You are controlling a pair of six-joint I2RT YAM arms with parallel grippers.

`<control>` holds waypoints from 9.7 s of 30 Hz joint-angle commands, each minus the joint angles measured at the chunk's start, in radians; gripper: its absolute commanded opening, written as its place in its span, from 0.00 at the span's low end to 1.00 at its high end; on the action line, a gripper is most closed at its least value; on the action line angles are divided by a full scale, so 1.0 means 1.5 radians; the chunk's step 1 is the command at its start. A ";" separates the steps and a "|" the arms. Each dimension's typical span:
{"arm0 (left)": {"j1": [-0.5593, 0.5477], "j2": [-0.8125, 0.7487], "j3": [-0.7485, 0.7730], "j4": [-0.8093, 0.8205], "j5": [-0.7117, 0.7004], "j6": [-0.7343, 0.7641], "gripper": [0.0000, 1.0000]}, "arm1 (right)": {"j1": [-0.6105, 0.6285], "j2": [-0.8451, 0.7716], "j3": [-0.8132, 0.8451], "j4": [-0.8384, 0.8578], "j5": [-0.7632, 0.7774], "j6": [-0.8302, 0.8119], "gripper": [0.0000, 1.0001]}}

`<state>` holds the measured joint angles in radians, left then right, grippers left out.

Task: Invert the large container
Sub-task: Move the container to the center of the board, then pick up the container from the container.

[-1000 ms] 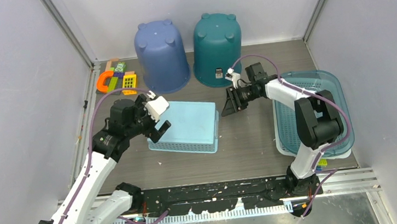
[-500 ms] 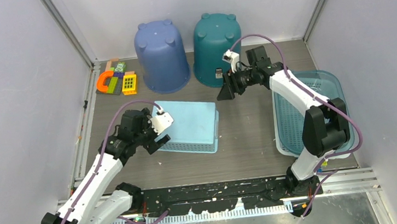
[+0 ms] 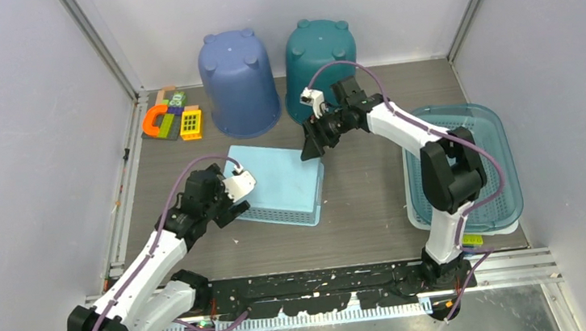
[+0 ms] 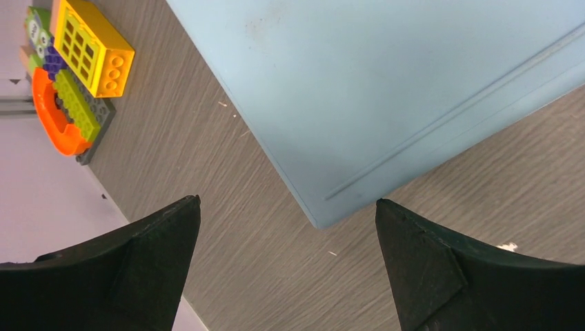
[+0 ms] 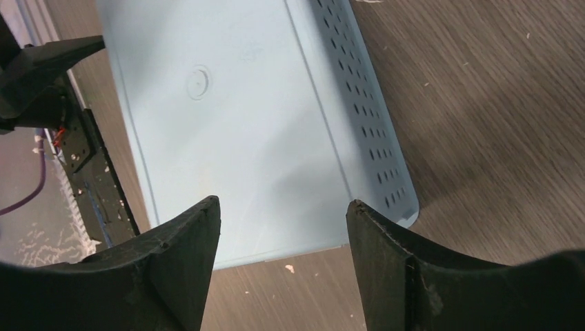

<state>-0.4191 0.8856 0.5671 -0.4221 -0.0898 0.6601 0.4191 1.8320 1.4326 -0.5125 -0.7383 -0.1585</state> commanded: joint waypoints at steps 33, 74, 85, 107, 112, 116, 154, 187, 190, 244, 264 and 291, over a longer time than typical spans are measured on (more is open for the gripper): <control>-0.003 0.079 0.016 0.167 -0.229 -0.031 1.00 | 0.120 0.000 -0.075 -0.132 -0.160 -0.152 0.71; -0.221 0.328 0.308 0.006 -0.113 -0.199 1.00 | -0.095 -0.326 -0.160 -0.461 -0.206 -0.523 0.86; -0.226 0.363 0.366 -0.093 0.007 -0.313 1.00 | -0.095 -0.274 -0.166 -0.463 -0.208 -0.551 0.87; -0.137 0.439 0.360 -0.168 -0.028 -0.339 0.99 | -0.095 -0.254 -0.177 -0.470 -0.232 -0.575 0.87; -0.128 0.398 0.327 -0.160 -0.023 -0.307 0.99 | -0.094 -0.252 -0.174 -0.473 -0.240 -0.575 0.87; -0.126 0.374 0.303 -0.160 -0.036 -0.269 1.00 | -0.094 -0.252 -0.174 -0.474 -0.242 -0.575 0.87; 0.090 0.325 0.254 -0.192 0.057 -0.039 1.00 | -0.102 -0.243 -0.165 -0.529 -0.295 -0.635 1.00; 0.268 0.408 0.282 -0.136 0.090 0.042 1.00 | -0.106 -0.239 -0.169 -0.528 -0.297 -0.638 1.00; 0.276 0.411 0.282 -0.134 0.093 0.050 1.00 | -0.107 -0.240 -0.169 -0.528 -0.297 -0.638 1.00; 0.304 0.026 0.341 -0.236 0.438 -0.138 1.00 | -0.106 -0.411 -0.181 -0.193 0.062 -0.225 1.00; 0.304 -0.042 0.252 -0.214 0.501 -0.195 1.00 | -0.152 -0.490 -0.241 -0.189 0.577 -0.011 0.98; 0.304 -0.047 0.233 -0.198 0.503 -0.193 1.00 | -0.260 -0.418 -0.291 -0.171 0.441 0.060 0.46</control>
<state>0.0391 0.8280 0.9180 -0.7532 0.6407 0.3733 0.0368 1.2114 0.9871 -0.7956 -0.0509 -0.0845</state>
